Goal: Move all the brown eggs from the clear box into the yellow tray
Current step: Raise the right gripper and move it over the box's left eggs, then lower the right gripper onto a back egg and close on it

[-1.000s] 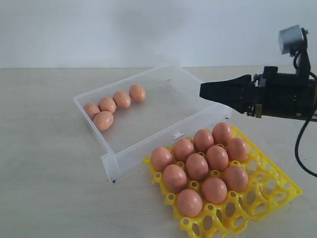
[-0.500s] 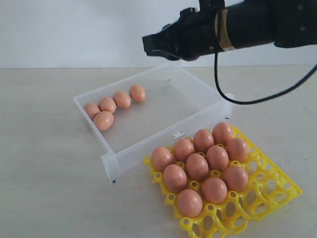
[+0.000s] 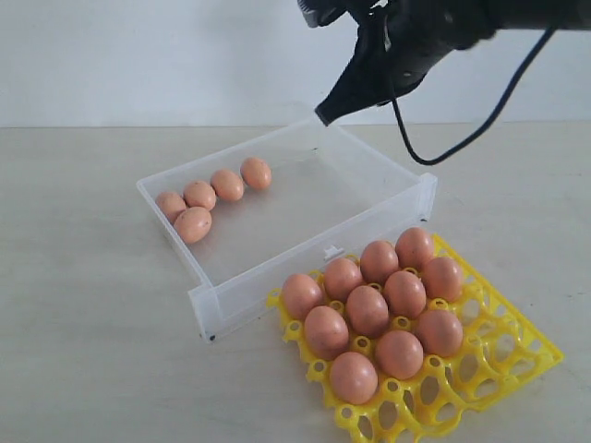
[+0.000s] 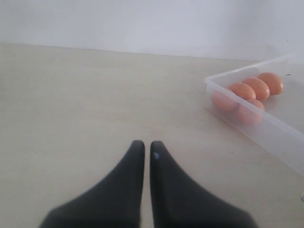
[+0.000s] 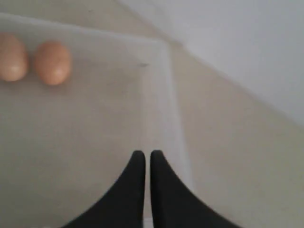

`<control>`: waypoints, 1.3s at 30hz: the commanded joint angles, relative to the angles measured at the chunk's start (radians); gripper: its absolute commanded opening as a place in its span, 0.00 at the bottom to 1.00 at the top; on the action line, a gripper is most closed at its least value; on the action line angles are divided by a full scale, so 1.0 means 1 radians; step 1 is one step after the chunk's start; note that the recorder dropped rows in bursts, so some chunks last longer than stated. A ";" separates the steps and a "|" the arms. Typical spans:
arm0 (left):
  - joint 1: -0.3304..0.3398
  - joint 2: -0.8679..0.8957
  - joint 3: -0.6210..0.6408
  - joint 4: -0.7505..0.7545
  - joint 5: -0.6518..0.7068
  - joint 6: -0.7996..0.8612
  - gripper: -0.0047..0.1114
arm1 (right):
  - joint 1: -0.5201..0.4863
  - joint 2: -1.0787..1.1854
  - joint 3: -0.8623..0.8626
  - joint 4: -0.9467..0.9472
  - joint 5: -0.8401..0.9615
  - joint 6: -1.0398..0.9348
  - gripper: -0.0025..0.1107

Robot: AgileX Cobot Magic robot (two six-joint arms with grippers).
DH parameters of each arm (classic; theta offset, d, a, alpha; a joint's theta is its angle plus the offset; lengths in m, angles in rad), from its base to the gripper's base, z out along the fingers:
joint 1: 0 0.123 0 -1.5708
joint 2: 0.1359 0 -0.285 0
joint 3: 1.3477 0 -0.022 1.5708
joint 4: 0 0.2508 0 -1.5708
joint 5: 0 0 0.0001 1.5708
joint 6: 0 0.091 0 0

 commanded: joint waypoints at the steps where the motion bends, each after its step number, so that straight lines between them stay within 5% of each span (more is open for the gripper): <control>1: 0.003 -0.003 0.003 -0.003 -0.004 -0.001 0.08 | -0.099 0.151 -0.217 0.707 0.244 -0.402 0.02; 9: 0.003 -0.003 0.003 -0.003 -0.004 -0.001 0.08 | -0.166 0.417 -0.492 0.885 0.307 -0.496 0.07; 11: 0.003 -0.003 0.003 -0.003 -0.004 -0.001 0.08 | -0.152 0.461 -0.535 0.901 0.311 -0.598 0.25; 12: 0.003 -0.003 0.003 -0.003 -0.004 -0.001 0.08 | -0.145 0.484 -0.544 0.901 0.244 -0.624 0.41; 14: 0.003 -0.003 0.003 -0.003 -0.004 -0.001 0.08 | -0.143 0.512 -0.544 0.898 0.132 -0.580 0.51; 26: 0.003 -0.003 0.003 -0.003 -0.004 -0.001 0.08 | -0.095 0.711 -0.741 1.067 0.069 -0.598 0.50; 32: 0.003 -0.003 0.003 -0.003 -0.004 -0.001 0.08 | -0.086 0.741 -0.755 1.045 0.046 -0.594 0.32; 39: 0.003 -0.003 0.003 -0.003 -0.004 -0.001 0.08 | -0.086 0.759 -0.755 1.040 0.067 -0.627 0.32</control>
